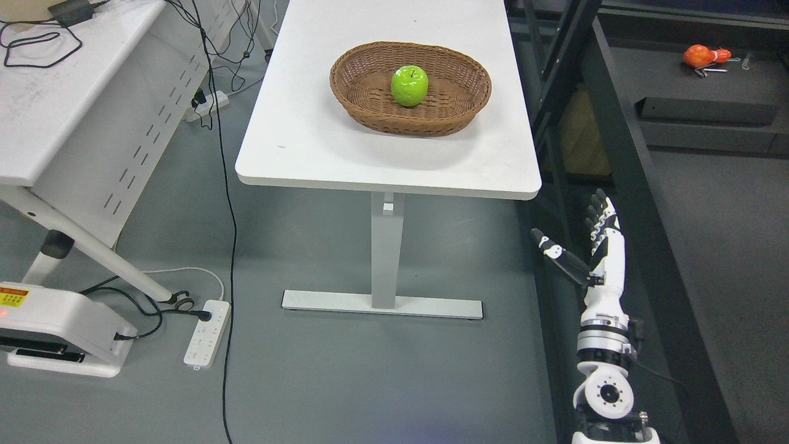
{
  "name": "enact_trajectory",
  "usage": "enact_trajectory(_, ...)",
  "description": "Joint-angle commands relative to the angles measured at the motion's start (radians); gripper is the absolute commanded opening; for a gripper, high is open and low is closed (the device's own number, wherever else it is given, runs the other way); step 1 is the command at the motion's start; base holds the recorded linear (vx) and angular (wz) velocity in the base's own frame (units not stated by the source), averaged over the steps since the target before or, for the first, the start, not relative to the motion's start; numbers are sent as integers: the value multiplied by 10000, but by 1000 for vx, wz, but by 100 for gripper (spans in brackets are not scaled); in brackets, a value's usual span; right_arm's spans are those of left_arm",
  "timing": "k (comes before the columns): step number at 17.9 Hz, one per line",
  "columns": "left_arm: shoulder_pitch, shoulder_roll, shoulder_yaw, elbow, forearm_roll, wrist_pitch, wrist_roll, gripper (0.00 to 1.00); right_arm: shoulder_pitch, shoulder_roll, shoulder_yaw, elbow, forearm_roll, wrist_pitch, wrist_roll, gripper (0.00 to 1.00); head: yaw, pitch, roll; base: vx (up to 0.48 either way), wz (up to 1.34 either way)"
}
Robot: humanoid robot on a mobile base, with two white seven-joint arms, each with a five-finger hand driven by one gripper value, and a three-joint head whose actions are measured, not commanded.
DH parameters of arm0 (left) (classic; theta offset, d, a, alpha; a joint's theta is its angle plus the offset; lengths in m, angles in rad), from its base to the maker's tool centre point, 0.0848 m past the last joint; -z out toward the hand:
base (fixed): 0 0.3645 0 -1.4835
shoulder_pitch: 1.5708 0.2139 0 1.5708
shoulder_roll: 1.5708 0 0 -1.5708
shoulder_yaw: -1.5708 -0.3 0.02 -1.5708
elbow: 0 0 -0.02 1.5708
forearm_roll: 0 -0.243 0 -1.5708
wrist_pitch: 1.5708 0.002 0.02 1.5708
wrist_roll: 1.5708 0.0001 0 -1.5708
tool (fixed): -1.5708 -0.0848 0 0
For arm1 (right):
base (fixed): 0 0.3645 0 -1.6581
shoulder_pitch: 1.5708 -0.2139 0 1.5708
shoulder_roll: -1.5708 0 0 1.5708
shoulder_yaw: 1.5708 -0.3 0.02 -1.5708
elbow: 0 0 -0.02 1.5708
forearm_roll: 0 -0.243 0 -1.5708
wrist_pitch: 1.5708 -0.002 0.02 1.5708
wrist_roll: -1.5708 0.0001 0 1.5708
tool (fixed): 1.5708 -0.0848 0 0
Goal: Place green apple on left shelf middle layer
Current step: 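Drive toward the white table with the wicker basket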
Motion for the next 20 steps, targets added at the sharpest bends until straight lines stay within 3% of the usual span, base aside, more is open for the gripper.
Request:
enact_trajectory(1,-215,175,0,0,-3,-5,-9,100,24,-175,-70,-18,-1,44,0,100,0,0,0,0,0)
enact_trajectory(11,-215,175,0,0,-3,-5,-9,100,-37,-175,-84,-3,166,-263,153,99,0,0,0,1,2)
enact_trajectory(12,-215,175,0,0,12,10,-9,100,-129,-175,-161,43,425,-232,290,99,0,0,0,8,22)
enact_trajectory(13,-215,175,0,0,-3,-5,-9,100,-373,-639,-70,58,1354,-217,641,99,0,0,0,15,35)
enact_trajectory(16,-215,175,0,0,12,-5,-9,100,-544,-1180,-8,28,4866,-125,1242,98,0,0,0,21,37)
enact_trajectory(20,-215,175,0,0,12,-5,-9,100,-544,-1688,-313,-125,4892,-230,1258,100,0,0,0,27,60)
